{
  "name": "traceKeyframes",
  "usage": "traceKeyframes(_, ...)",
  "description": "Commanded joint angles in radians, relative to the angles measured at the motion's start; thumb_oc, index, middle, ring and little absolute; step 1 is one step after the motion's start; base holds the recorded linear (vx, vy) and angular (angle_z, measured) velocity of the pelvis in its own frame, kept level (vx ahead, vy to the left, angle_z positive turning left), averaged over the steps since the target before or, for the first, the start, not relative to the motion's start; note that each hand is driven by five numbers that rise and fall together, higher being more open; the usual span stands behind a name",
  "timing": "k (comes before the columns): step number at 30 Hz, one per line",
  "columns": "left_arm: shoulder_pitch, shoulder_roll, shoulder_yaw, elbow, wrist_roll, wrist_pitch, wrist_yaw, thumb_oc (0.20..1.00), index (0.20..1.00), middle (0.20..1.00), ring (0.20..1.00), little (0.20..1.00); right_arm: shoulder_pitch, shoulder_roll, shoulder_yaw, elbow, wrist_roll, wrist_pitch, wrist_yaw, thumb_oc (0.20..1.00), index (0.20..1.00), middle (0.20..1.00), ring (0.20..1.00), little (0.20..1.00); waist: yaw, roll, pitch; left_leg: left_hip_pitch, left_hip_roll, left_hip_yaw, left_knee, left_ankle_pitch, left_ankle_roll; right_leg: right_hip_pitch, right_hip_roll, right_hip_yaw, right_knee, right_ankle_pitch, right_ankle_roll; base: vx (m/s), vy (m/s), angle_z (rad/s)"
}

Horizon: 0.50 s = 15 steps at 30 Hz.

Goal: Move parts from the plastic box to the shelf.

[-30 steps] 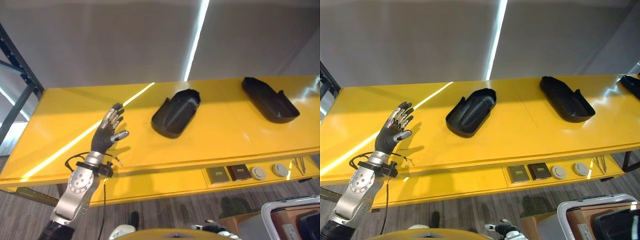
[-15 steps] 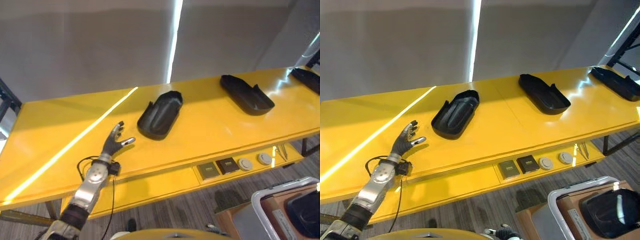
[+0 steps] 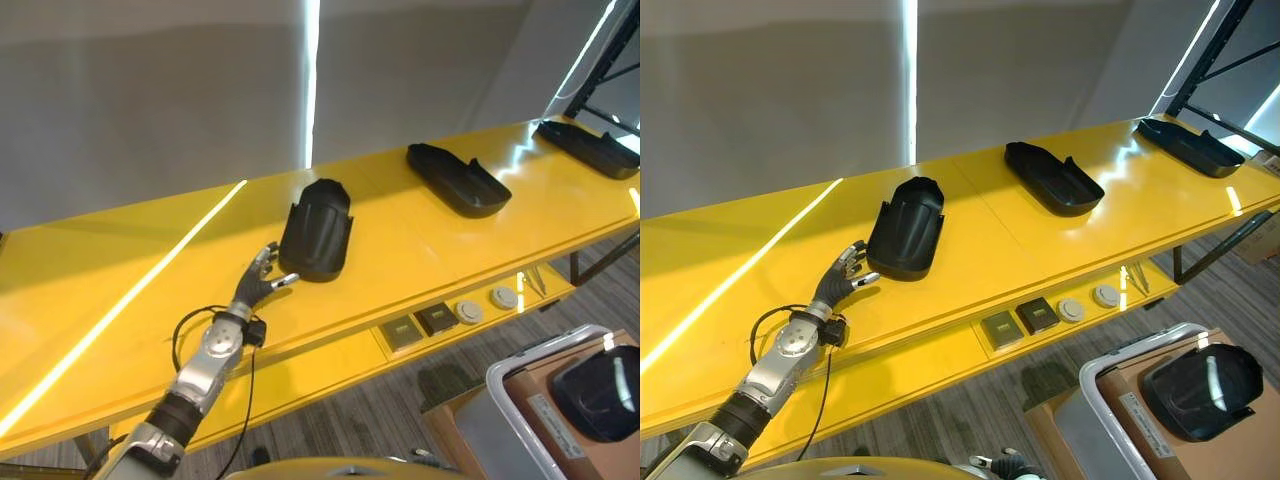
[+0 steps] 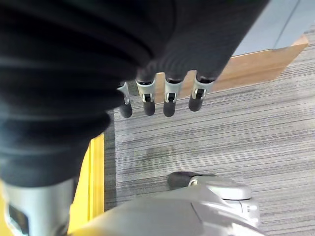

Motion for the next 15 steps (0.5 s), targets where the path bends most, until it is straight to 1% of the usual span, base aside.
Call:
traceKeyframes(1,-0.105,-0.009,-0.007,-0.052,-0.053,-0.028,-0.042,1.0,1.0,1.0,1.0,1.0,0.019,0.035,0.049,0.022,0.029,0.0,-0.008,1.0,1.0,1.0,1.0,1.0,0.006,-0.046,0.004,0.024,0.047,-0.031,-0.001,-0.085,-0.031,-0.044,-0.07,-0.043,0.001,0.021,0.062,0.0,-0.001,-0.05)
traceKeyframes(9,-0.11,-0.034,-0.103,-0.067,-0.098,-0.003,-0.1,1.0,1.0,1.0,1.0,1.0,-0.001,0.044,0.07,0.009,0.043,0.002,-0.008,1.0,1.0,1.0,1.0,1.0,0.006,-0.044,0.008,0.022,0.045,-0.034,-0.001,-0.083,-0.028,-0.043,-0.071,-0.043,0.001,0.021,0.061,0.0,0.0,0.0)
traceKeyframes(15,-0.145,-0.048,-0.146,-0.051,-0.106,0.002,-0.106,1.0,1.0,1.0,1.0,1.0,-0.009,0.045,0.082,0.012,0.046,0.005,-0.009,1.0,1.0,1.0,1.0,1.0,0.003,-0.042,0.01,0.02,0.043,-0.037,-0.001,-0.082,-0.027,-0.043,-0.072,-0.043,0.001,0.023,0.061,0.0,0.0,0.0)
